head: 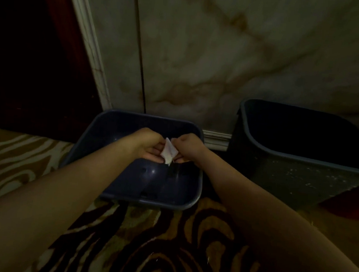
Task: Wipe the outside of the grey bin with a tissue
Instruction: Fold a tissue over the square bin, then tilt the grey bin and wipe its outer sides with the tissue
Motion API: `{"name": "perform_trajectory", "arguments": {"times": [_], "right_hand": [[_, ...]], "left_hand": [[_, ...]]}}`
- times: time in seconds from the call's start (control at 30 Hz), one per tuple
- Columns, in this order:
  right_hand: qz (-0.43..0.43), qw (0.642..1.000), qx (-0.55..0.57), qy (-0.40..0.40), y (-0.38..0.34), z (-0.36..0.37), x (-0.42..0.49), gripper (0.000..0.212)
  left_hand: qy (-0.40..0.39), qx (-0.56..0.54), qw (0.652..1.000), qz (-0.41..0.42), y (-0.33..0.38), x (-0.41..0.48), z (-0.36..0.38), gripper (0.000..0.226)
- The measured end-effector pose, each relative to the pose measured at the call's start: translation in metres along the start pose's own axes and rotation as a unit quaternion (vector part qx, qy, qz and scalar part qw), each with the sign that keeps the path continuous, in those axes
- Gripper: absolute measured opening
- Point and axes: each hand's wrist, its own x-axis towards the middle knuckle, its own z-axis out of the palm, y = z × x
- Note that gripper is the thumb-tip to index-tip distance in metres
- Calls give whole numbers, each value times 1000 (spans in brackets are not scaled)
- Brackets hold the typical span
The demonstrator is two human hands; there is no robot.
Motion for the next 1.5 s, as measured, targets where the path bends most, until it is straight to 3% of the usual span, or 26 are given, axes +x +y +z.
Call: {"name": "perform_trajectory", "arguments": {"times": [0.2, 0.33, 0.4, 0.47, 0.6, 0.67, 0.8, 0.9, 1.0, 1.27, 1.4, 1.5], "right_hand": [[-11, 999, -25, 24, -3, -18, -18, 27], [-3, 998, -28, 52, 5, -37, -32, 24], [3, 997, -42, 66, 11, -45, -42, 22], [10, 996, -36, 78, 17, -51, -56, 20], [22, 994, -23, 104, 30, -67, -87, 19], [28, 993, -35, 112, 36, -79, -101, 21], [27, 993, -38, 108, 58, -100, -124, 21], [41, 988, 10, 151, 80, -108, -135, 23], [72, 986, 36, 146, 98, -116, -145, 19], [103, 967, 130, 195, 121, -149, -199, 11], [36, 954, 124, 272, 111, -175, -228, 16], [-26, 935, 130, 328, 94, -197, -241, 16]], "left_hand": [[-47, -18, 999, -18, 19, -24, 13, 22], [25, 152, 987, 54, 37, -40, 19, 22], [80, 252, 952, 154, 51, -49, 29, 23], [105, 328, 892, 293, 67, -62, 49, 24], [28, 385, 782, 489, 90, -94, 121, 27], [-36, 429, 746, 508, 91, -99, 162, 33], [-143, 530, 710, 441, 87, -89, 214, 41], [-151, 547, 711, 414, 85, -76, 226, 32], [-147, 550, 711, 413, 83, -66, 227, 28], [-68, 497, 724, 474, 86, -61, 232, 28], [-43, 441, 755, 483, 101, -69, 225, 19], [-46, 369, 809, 455, 106, -71, 213, 14]]}}
